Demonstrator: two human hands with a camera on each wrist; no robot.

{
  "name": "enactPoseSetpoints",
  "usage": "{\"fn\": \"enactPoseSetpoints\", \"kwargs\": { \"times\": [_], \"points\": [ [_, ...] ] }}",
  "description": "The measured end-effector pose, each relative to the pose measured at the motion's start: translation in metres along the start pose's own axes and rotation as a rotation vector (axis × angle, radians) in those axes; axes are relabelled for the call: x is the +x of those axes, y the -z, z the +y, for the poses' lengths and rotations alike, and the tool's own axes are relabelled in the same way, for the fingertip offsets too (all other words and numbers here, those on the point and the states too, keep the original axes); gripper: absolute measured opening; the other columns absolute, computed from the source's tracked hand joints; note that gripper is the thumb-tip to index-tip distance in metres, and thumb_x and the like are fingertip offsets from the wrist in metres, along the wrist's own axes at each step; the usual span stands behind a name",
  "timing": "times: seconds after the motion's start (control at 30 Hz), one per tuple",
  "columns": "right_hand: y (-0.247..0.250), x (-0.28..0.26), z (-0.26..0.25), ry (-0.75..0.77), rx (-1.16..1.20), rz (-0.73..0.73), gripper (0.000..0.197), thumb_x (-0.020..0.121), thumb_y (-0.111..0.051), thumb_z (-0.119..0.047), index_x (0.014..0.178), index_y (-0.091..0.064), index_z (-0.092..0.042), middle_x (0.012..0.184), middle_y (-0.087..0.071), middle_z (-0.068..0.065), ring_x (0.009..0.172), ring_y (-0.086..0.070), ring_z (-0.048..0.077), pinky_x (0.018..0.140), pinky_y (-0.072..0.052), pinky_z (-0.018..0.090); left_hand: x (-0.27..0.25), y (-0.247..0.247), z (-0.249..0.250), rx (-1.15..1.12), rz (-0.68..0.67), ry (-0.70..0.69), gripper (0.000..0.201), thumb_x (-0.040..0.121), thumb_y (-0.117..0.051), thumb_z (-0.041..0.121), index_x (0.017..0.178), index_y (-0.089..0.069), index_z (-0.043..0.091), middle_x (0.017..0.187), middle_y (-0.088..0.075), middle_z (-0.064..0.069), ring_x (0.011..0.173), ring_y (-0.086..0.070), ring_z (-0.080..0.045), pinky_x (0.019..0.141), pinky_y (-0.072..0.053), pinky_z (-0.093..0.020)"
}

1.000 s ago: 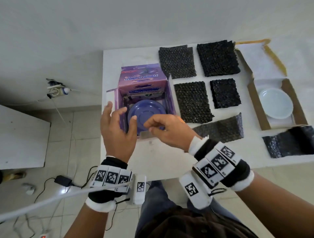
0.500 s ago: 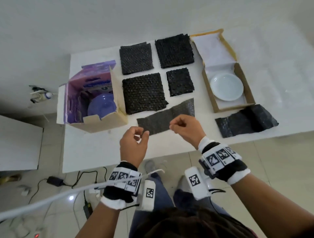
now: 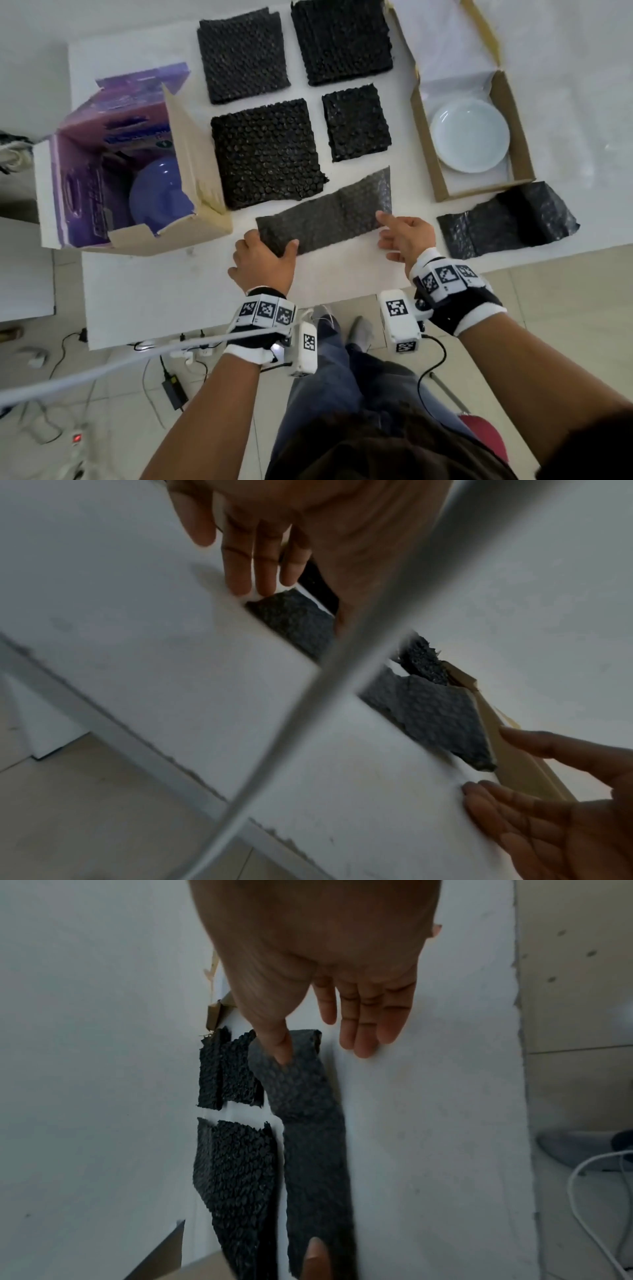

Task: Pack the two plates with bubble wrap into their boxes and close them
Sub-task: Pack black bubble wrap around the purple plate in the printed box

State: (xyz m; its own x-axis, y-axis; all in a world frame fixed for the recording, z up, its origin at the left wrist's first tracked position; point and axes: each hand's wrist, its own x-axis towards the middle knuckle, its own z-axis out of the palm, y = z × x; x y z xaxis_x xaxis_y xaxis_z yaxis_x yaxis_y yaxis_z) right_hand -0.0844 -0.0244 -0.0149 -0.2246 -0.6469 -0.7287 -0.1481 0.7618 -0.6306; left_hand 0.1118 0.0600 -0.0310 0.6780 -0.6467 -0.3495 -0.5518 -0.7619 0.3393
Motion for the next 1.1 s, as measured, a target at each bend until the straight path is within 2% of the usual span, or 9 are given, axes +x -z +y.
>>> {"fn": "enactPoseSetpoints", "kwargs": {
  "times": [0.2, 0.27, 0.4, 0.5, 0.6, 0.7, 0.8, 0.97, 1.1],
  "points": [
    [-0.016, 0.011, -0.005, -0.018, 0.036, 0.085, 0.019, 0.078, -0.073, -0.022, 0.075, -0.056, -0.016, 0.077, -0.061, 0.005, 0.05, -0.051, 0.014, 0.041, -0.035, 0.02, 0.012, -0.011, 0.006, -0.195, -0.033, -0.068, 0.034, 0.076, -0.073, 0.029, 0.102, -0.058, 0.013, 0.098, -0.064, -0.006, 0.096, -0.059, -0.027, 0.087, -0.044, -0.04],
    [-0.017, 0.012, -0.003, -0.004, 0.079, 0.092, 0.025, 0.08, -0.069, -0.013, 0.066, -0.049, -0.017, 0.074, -0.055, 0.009, 0.052, -0.045, 0.017, 0.04, -0.034, 0.019, 0.012, -0.009, 0.008, -0.297, -0.052, -0.092, 0.02, 0.077, -0.071, 0.019, 0.091, -0.059, 0.012, 0.091, -0.064, -0.007, 0.087, -0.06, -0.026, 0.083, -0.048, -0.037],
    [-0.018, 0.007, 0.0, 0.116, 0.064, 0.09, 0.028, 0.079, -0.068, -0.01, 0.065, -0.045, -0.018, 0.068, -0.053, 0.005, 0.062, -0.049, 0.021, 0.053, -0.043, 0.029, 0.006, 0.002, 0.019, -0.51, -0.092, -0.065, 0.018, 0.08, -0.065, 0.004, 0.088, -0.051, 0.011, 0.074, -0.056, 0.004, 0.065, -0.052, -0.011, 0.059, -0.039, -0.008],
    [-0.019, -0.002, 0.0, 0.285, -0.039, 0.089, 0.026, 0.077, -0.068, -0.011, 0.072, -0.044, -0.021, 0.07, -0.051, -0.002, 0.068, -0.051, 0.02, 0.066, -0.047, 0.037, 0.0, 0.008, 0.028, -0.652, -0.164, 0.0, 0.037, 0.077, -0.067, 0.003, 0.103, -0.045, 0.016, 0.078, -0.057, 0.005, 0.07, -0.057, -0.011, 0.069, -0.046, -0.017],
    [-0.018, -0.017, -0.002, 0.511, -0.22, 0.028, 0.023, 0.08, -0.066, -0.01, 0.085, -0.045, -0.016, 0.07, -0.049, -0.009, 0.061, -0.046, 0.007, 0.061, -0.043, 0.019, -0.007, 0.013, 0.035, -0.762, -0.251, 0.069, 0.06, 0.073, -0.073, 0.002, 0.121, -0.041, 0.02, 0.086, -0.065, 0.0, 0.081, -0.063, -0.014, 0.079, -0.051, -0.025],
    [-0.016, -0.031, -0.003, 0.728, -0.387, -0.079, 0.021, 0.077, -0.066, -0.008, 0.086, -0.05, -0.017, 0.072, -0.055, -0.007, 0.064, -0.051, 0.013, 0.064, -0.046, 0.024, -0.018, 0.018, 0.045, -0.838, -0.243, 0.102, 0.046, 0.068, -0.077, -0.002, 0.103, -0.052, 0.015, 0.091, -0.066, -0.006, 0.08, -0.065, -0.018, 0.077, -0.056, -0.033],
    [-0.014, -0.039, 0.001, 0.973, -0.539, -0.134, 0.021, 0.071, -0.068, -0.006, 0.086, -0.058, -0.015, 0.083, -0.059, -0.001, 0.072, -0.055, 0.019, 0.061, -0.05, 0.033, -0.035, 0.025, 0.056, -0.964, -0.306, 0.145, 0.025, 0.074, -0.072, -0.005, 0.085, -0.055, 0.01, 0.091, -0.064, -0.014, 0.073, -0.063, -0.022, 0.065, -0.057, -0.028],
    [-0.005, -0.043, 0.003, 1.368, -0.637, -0.211, 0.025, 0.067, -0.065, 0.0, 0.088, -0.057, -0.01, 0.086, -0.058, 0.01, 0.074, -0.057, 0.029, 0.055, -0.049, 0.033, -0.057, 0.034, 0.069, -1.25, -0.427, 0.219, 0.01, 0.086, -0.052, -0.005, 0.092, -0.056, 0.001, 0.087, -0.066, -0.02, 0.077, -0.066, -0.028, 0.081, -0.056, -0.043],
    [0.006, -0.046, 0.001, 1.518, -0.763, -0.259, 0.019, 0.07, -0.055, -0.008, 0.088, -0.062, -0.008, 0.095, -0.063, 0.01, 0.082, -0.06, 0.031, 0.065, -0.05, 0.037, -0.064, 0.04, 0.069, -1.387, -0.468, 0.316, 0.021, 0.093, -0.05, 0.021, 0.096, -0.062, 0.003, 0.084, -0.067, -0.015, 0.075, -0.067, -0.024, 0.072, -0.059, -0.039]
  ]
}}
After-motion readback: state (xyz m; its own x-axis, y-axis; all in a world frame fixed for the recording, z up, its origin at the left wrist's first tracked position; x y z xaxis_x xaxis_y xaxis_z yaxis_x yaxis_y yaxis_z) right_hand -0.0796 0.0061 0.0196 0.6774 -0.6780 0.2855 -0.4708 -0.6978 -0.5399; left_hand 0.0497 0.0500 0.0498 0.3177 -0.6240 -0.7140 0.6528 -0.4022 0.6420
